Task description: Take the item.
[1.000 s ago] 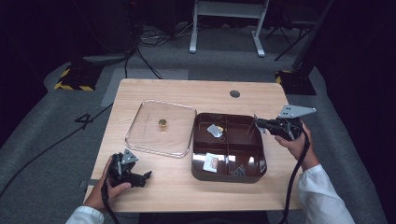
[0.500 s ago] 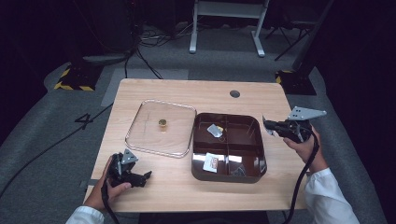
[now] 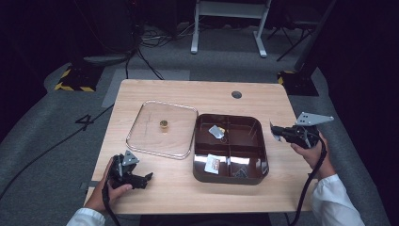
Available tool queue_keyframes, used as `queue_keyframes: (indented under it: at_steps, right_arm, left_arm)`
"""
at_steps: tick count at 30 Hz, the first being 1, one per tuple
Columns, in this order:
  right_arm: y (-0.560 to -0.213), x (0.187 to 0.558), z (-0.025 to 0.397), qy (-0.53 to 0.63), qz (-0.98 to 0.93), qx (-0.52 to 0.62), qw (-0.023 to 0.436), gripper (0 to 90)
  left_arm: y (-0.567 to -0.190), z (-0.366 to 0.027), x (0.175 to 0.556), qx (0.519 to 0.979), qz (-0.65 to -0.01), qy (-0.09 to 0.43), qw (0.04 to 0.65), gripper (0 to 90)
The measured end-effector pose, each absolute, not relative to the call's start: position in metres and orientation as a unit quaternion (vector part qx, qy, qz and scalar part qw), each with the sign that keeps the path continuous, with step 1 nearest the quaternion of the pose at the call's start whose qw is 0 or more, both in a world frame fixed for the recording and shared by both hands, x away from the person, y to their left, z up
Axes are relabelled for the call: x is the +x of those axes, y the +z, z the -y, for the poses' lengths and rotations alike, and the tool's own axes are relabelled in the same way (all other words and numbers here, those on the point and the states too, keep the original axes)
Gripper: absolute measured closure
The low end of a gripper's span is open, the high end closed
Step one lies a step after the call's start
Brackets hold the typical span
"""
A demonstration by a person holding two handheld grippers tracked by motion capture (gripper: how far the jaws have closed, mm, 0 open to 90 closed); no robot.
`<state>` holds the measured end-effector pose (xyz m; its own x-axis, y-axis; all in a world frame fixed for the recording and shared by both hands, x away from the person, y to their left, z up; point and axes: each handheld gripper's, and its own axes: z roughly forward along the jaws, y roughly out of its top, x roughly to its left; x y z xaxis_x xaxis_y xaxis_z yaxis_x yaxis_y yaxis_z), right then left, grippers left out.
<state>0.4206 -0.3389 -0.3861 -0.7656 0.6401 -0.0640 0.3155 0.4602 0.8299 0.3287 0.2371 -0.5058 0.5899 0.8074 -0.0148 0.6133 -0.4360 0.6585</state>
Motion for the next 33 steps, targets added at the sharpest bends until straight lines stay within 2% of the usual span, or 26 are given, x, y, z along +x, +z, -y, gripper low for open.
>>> queue_keyframes:
  at_steps: [22, 33]
  right_arm:
    - [-0.441, 0.417, 0.368, 0.377, -0.848, 0.337, 0.159, 88.0]
    - [-0.453, 0.422, 0.375, 0.369, -0.845, 0.356, 0.149, 87.9]
  left_arm:
    - [-0.506, -0.237, 0.329, 0.833, -0.426, 0.153, 0.317, 0.1]
    - [-0.506, -0.237, 0.329, 0.834, -0.424, 0.155, 0.316, 0.3]
